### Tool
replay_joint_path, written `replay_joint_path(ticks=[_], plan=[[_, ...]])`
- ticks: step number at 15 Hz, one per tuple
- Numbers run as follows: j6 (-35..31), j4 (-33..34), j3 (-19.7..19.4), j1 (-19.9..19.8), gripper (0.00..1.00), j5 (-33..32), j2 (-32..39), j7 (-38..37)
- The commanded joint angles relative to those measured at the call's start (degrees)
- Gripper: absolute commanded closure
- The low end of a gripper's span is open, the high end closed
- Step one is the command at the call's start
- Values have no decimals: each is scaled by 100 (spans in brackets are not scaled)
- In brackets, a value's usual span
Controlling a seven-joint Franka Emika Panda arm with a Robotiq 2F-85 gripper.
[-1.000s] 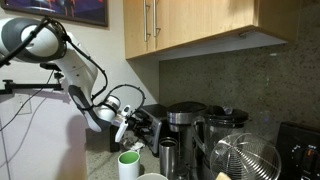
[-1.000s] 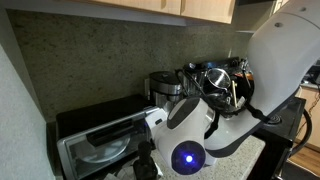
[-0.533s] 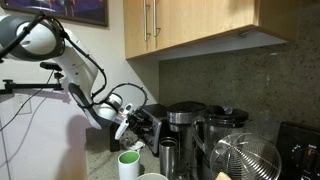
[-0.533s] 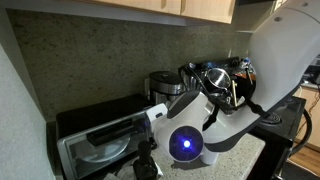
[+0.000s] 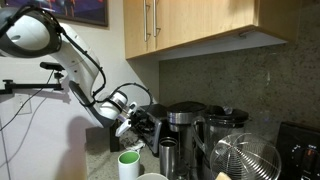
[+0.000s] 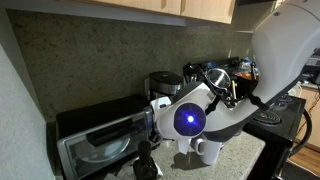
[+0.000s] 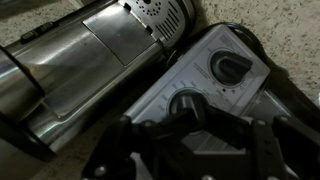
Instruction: Turn the top knob on the oven clockwise
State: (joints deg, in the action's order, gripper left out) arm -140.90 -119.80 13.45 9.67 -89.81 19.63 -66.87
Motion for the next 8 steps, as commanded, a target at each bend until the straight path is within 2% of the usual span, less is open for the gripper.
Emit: replay_joint_path(ticks=[1, 4, 5, 6, 7, 8], plan=[[-402, -166, -131, -138, 91, 298, -15, -31], [-806, -197, -237, -234, 91, 502, 25, -47], [-936, -212, -280, -261, 92, 558, 36, -54], [-1125, -207, -236, -376, 97, 541, 64, -96], [-1287, -198, -255, -414, 94, 543, 75, -111], [-1437, -181, -256, -456, 97, 517, 97, -148]])
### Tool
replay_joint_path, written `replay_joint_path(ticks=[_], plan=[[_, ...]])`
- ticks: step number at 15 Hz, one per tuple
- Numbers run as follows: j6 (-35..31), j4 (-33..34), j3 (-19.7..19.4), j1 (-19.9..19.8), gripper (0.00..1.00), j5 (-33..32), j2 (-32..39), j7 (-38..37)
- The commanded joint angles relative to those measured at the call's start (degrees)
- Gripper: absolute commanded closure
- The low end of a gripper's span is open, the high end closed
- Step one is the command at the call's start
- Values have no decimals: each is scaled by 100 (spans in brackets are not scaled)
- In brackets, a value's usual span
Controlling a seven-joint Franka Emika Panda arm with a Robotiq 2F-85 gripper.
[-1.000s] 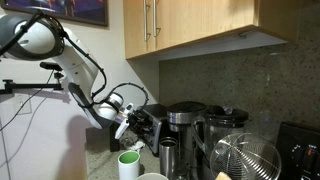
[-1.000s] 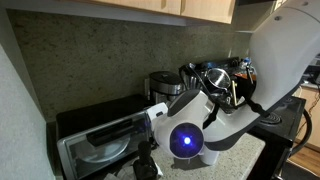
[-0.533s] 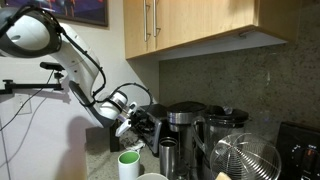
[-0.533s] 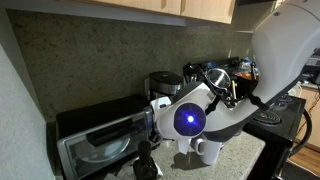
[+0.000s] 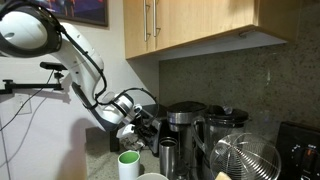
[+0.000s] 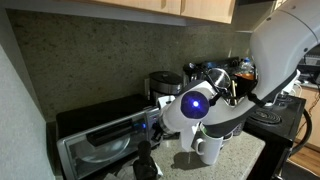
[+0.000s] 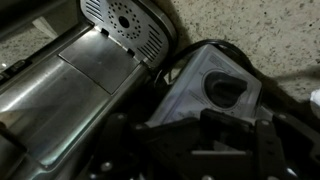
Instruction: Turn the top knob on the oven clockwise
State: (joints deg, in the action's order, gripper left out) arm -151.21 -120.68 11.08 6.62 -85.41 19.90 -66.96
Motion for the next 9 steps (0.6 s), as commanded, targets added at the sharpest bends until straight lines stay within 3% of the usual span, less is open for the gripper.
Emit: replay_joint_path(ticks=[1, 9], plan=[[-547, -76, -18, -188, 95, 42, 81, -177], [-1312, -34, -6, -431, 95, 59, 159, -320]])
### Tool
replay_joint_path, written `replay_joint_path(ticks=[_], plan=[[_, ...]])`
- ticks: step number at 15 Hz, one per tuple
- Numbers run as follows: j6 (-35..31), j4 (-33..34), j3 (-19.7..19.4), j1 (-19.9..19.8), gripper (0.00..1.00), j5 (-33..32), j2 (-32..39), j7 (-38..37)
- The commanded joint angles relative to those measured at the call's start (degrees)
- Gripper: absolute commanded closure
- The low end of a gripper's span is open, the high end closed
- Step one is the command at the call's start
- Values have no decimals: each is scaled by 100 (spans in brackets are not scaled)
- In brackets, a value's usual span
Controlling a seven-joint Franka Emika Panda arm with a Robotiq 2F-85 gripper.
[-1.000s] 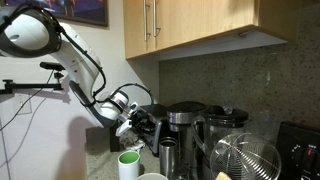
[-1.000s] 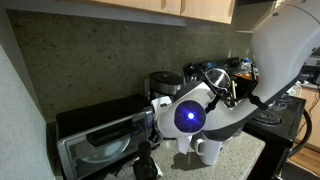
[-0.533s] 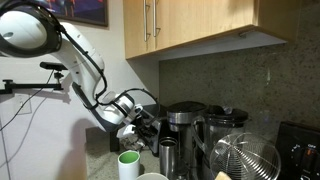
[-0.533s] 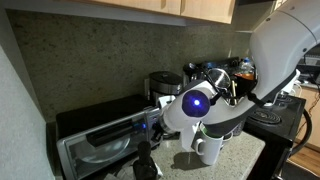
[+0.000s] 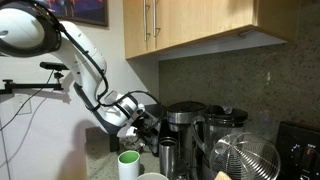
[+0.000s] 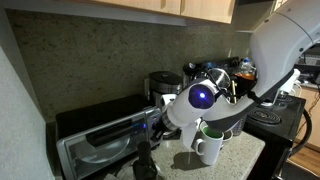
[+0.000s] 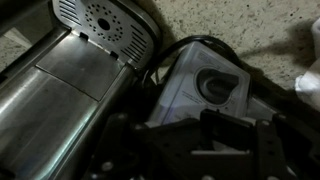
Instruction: Turn the top knob on the oven clockwise
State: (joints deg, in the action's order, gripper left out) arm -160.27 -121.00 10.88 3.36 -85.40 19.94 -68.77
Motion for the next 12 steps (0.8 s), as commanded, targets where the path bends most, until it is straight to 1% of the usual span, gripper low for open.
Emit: replay_joint_path(ticks=[1, 5, 12], plan=[[-550, -4, 16, -155, 95, 78, 173, -136], [-1129, -7, 27, -376, 95, 169, 274, -79], [-1754, -10, 66, -599, 94, 407, 438, -4]])
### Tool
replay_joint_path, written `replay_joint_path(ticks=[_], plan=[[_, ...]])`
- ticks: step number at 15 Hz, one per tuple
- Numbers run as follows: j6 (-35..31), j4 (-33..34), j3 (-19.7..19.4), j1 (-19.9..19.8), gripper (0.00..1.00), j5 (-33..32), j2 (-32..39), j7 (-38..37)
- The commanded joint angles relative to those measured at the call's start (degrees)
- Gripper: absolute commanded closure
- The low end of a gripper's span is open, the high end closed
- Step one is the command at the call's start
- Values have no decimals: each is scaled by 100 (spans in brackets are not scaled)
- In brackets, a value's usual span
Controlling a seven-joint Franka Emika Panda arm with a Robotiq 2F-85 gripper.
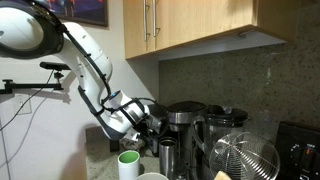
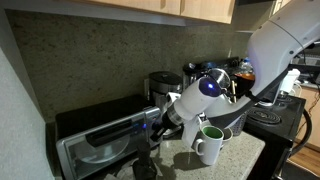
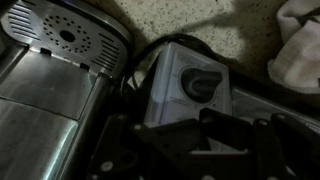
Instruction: Turn the top knob on the oven clockwise
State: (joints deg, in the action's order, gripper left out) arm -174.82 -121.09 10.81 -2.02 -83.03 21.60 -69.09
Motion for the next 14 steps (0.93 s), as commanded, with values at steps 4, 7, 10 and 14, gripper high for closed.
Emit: replay_joint_path(ticks=[4, 7, 10, 14], plan=[[-566, -7, 153, -122, 95, 382, 551, 143], [-458, -9, 214, -72, 95, 444, 669, 173], [-195, -117, 312, -36, 62, 517, 540, 309], [237, -329, 590, -108, 32, 962, 328, 939]])
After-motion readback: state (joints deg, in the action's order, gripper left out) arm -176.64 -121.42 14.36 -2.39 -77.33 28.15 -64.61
